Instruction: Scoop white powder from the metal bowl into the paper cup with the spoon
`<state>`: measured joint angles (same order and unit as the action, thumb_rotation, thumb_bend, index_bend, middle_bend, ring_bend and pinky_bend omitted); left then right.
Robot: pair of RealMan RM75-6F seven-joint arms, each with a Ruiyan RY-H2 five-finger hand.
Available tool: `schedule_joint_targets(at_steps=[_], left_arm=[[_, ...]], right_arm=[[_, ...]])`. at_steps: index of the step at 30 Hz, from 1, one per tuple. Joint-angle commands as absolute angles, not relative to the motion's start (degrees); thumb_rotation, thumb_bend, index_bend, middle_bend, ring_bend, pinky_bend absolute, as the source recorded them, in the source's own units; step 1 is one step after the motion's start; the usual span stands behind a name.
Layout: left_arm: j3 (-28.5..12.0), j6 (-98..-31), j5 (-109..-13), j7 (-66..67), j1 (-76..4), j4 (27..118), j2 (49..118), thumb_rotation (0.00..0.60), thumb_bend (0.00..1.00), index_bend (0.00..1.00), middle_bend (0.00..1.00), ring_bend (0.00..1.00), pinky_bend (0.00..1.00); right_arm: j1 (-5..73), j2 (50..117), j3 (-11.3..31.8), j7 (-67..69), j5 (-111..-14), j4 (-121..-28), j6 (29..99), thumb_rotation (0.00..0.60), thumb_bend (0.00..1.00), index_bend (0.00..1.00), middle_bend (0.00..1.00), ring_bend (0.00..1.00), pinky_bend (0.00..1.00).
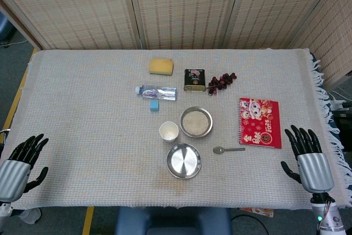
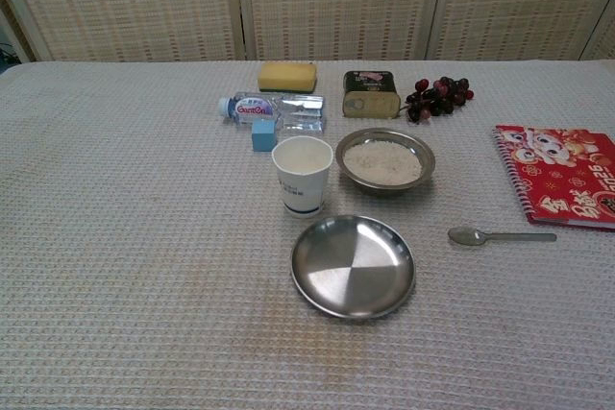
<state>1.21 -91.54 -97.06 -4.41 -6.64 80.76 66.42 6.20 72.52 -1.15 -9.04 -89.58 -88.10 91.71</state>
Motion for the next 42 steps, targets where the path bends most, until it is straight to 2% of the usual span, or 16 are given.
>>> schedule_joint_targets(at_steps=[1, 7, 11, 17, 29, 42], left_arm=[[1.34, -91.29, -97.14, -4.49, -6.74, 80.89, 66.48, 0.6, 0.41, 0.0, 0.0, 0.04, 0.17], [1.83, -90.91, -98.11, -4.01, -7.06, 81.57, 66.47, 0.6, 0.42, 0.0, 0.0, 0.05, 0.17], [2.04, -91.44, -99.27, -4.35, -7.28, 81.36, 66.57, 0.6, 0.45, 0.0, 0.0, 0.05, 0.17], [2.28, -90.52, -98.64, -4.78, -7.35, 81.42, 66.29, 0.6, 0.46, 0.0, 0.0, 0.05, 0.17], [2.63, -90.36, -98.62, -5.34, -7.26, 81.74, 65.73, 0.6, 0.46, 0.0, 0.0, 0.05, 0.17], [2.71, -90.28, -98.61, -5.34, -7.26, 81.82, 65.64, 0.6, 0.46, 0.0, 0.0, 0.05, 0.17]], right_arm=[[6.48, 73.32, -1.13, -8.86, -89.9, -87.65, 90.58, 0.6, 0.17, 0.1, 0.0, 0.0, 0.0], [10.22, 76.34, -0.41, -11.66, -89.38, -86.84, 82.82, 0.6, 0.19, 0.16, 0.0, 0.0, 0.0], [15.07, 79.6, 1.45, -14.64, -87.43, -85.24, 74.64, 0.6, 0.22, 0.27, 0.0, 0.0, 0.0], [19.51, 86.46, 3.96, -15.58, -84.97, -77.99, 68.79, 0.6, 0.3, 0.41, 0.0, 0.0, 0.0], [23.15, 95.01, 4.57, -15.09, -82.4, -67.97, 63.6, 0.6, 0.3, 0.51, 0.03, 0.0, 0.0], [23.92, 96.5, 4.19, -14.61, -81.55, -67.08, 62.88, 0.6, 0.3, 0.52, 0.03, 0.0, 0.0]])
